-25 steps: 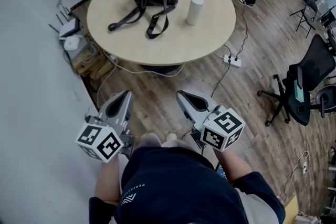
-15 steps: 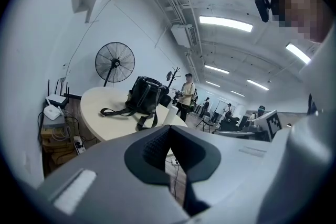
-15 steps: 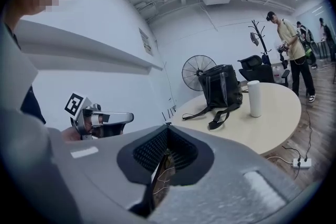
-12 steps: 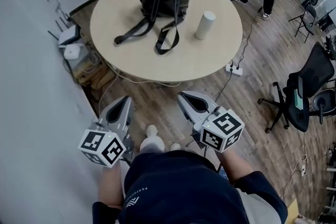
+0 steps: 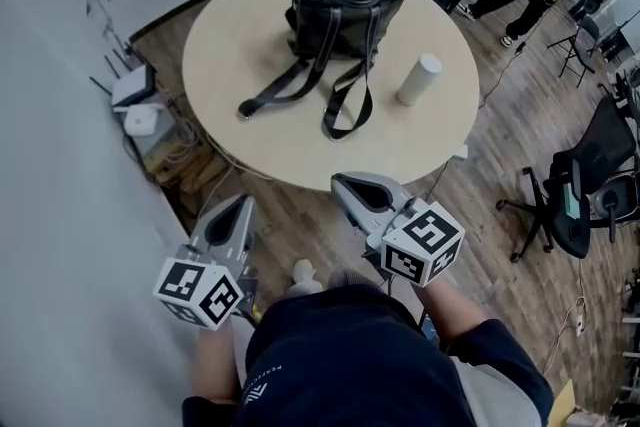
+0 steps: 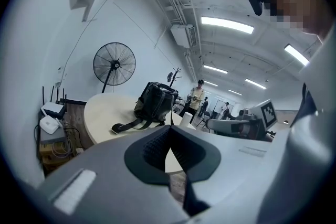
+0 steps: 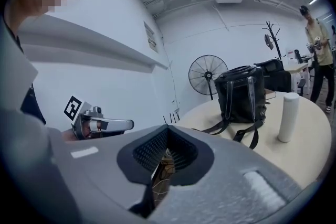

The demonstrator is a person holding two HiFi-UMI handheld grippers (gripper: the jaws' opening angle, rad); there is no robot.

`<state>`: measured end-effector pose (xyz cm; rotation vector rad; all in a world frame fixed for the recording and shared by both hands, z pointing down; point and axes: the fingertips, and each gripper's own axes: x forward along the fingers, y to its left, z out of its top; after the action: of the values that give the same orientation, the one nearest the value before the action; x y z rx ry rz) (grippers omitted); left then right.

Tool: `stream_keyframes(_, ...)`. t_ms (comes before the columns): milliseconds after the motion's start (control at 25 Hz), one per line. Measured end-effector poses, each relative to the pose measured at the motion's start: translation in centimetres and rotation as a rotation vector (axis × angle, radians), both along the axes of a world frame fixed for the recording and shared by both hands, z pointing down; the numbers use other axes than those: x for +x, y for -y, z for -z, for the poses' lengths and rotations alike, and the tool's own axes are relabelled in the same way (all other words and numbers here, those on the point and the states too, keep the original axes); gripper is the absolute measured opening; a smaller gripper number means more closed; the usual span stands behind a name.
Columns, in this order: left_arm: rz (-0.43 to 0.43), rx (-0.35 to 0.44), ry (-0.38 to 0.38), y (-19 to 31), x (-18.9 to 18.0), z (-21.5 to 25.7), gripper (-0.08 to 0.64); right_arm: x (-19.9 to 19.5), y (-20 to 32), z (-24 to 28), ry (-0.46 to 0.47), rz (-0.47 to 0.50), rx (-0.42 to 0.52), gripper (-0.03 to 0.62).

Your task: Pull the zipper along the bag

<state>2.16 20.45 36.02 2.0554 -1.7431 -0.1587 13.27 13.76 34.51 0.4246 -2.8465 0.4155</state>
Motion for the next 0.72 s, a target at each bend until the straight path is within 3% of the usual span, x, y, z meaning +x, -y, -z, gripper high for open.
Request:
stream_keyframes(400,-0.045,0.011,-0.028,6.6,-2.3,-0.6,0.015,-1.8,6.9,1.4,-0.019,-0.065,0.049,0.003)
stream_keyframes(720,-0.045,0.025,0.015,13.9,-3.6,0.8,0.015,-2.0,14.8,2.6,-0.009,-0.085,0.083,0.005)
